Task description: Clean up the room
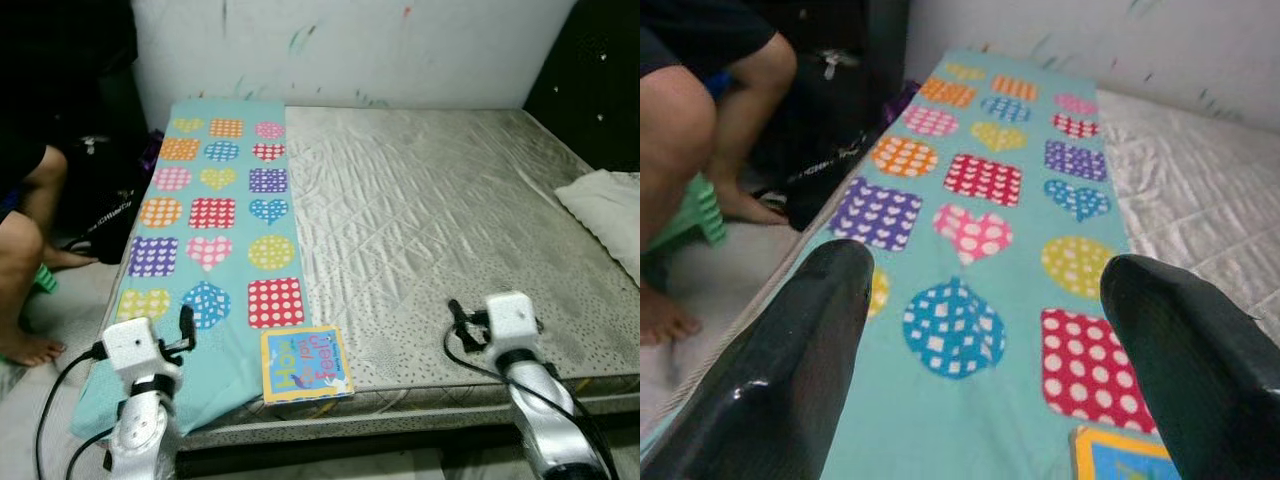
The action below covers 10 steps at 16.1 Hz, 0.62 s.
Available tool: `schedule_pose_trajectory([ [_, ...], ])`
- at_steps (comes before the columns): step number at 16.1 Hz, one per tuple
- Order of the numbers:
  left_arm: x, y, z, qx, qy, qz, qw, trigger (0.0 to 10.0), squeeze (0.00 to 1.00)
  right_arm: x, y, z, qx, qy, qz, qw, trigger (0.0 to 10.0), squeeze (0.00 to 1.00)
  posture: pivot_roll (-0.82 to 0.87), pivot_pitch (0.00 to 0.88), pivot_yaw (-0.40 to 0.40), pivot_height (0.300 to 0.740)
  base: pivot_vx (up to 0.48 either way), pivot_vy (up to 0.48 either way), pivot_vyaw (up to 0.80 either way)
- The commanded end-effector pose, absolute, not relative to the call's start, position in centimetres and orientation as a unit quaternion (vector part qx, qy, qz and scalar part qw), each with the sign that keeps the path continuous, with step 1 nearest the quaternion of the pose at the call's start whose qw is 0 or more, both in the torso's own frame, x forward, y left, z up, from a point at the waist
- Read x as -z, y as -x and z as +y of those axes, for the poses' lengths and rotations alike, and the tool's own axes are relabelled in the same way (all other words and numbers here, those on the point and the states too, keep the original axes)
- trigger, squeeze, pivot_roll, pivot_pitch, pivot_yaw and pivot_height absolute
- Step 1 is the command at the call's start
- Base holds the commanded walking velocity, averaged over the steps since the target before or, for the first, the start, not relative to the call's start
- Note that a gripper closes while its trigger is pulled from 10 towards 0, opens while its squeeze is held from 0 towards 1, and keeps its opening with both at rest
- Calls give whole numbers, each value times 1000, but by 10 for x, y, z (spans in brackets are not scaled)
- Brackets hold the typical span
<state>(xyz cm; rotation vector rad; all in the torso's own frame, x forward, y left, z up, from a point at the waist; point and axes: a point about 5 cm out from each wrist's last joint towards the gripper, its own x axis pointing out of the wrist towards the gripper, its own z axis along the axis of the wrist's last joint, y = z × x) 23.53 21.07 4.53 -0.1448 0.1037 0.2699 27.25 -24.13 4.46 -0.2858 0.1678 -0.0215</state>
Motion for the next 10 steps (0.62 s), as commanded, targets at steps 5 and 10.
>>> schedule_pose_trajectory([
  [5,-38,-194,233,-127,24,82,988,10000,0,-57,-265,-250,2,143,60,988,10000,0,-132,28,-19,740,0,0,0],
  [10,-48,-195,220,-66,-21,61,996,10000,0,-62,-266,-237,-14,141,50,989,10000,0,-133,38,-19,740,0,0,0],
])
